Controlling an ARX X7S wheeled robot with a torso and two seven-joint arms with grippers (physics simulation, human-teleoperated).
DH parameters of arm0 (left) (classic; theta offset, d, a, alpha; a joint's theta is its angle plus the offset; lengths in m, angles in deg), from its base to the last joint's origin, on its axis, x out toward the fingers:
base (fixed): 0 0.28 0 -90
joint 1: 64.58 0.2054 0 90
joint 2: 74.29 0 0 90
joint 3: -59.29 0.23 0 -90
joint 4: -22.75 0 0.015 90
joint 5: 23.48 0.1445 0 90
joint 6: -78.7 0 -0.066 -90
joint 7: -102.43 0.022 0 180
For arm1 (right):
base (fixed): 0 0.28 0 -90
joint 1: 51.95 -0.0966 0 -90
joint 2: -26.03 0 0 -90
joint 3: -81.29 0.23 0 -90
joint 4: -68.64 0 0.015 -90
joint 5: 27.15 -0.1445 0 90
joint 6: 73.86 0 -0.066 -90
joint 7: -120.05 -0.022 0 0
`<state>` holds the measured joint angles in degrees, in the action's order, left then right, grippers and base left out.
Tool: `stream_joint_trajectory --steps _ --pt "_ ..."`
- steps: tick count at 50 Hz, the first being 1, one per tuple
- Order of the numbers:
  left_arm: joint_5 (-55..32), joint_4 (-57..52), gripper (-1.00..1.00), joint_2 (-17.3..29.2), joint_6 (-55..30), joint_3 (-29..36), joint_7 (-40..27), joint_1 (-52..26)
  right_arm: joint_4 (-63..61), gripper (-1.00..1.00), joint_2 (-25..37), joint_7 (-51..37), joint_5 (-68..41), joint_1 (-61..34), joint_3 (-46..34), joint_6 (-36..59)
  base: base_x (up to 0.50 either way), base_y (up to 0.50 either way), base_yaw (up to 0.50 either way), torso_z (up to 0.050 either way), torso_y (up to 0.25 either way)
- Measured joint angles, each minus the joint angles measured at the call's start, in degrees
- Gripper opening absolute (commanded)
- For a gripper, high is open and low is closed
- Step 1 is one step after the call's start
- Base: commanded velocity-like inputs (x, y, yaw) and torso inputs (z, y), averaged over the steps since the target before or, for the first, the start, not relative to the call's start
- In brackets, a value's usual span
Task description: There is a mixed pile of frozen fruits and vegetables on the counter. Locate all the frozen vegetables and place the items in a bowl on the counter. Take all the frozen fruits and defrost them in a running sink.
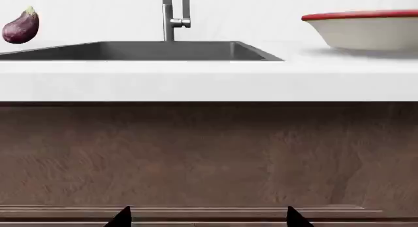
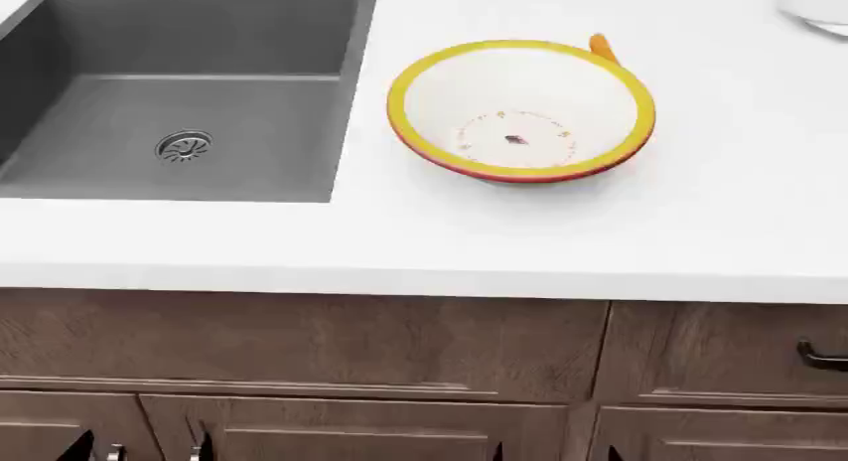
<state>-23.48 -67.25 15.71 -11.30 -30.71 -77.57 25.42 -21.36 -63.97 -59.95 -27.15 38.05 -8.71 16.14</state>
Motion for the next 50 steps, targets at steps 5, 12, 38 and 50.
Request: stream_joint_trajectory --steps 5,12,38,50 --pt "-0.7 0.6 1.00 0.7 0.5 -0.2 -0.1 0.1 0.5 1.00 0.6 -0.3 -0.7 0.6 0.2 -0.6 0.00 0.00 0.00 0.000 0.000" --pt "-1.7 0.2 1.00 1.4 0.1 0.9 -1.2 0.2 -0.2 1.00 1.3 -1.7 -1.0 0.3 -1.2 -0.2 0.00 0.00 0.00 0.000 0.000" --pt "-4.7 -7.9 1.00 3.8 -15.2 3.3 -4.8 -1.6 -7.2 1.00 3.9 -5.7 -2.8 -1.3 -4.3 7.5 0.00 0.00 0.00 0.000 0.000" --pt "-9.3 -27.8 1.00 6.4 -39.8 2.5 -7.6 -8.5 -27.4 1.00 8.0 -6.5 -5.8 -8.1 -2.8 30.6 0.00 0.00 0.00 0.000 0.000"
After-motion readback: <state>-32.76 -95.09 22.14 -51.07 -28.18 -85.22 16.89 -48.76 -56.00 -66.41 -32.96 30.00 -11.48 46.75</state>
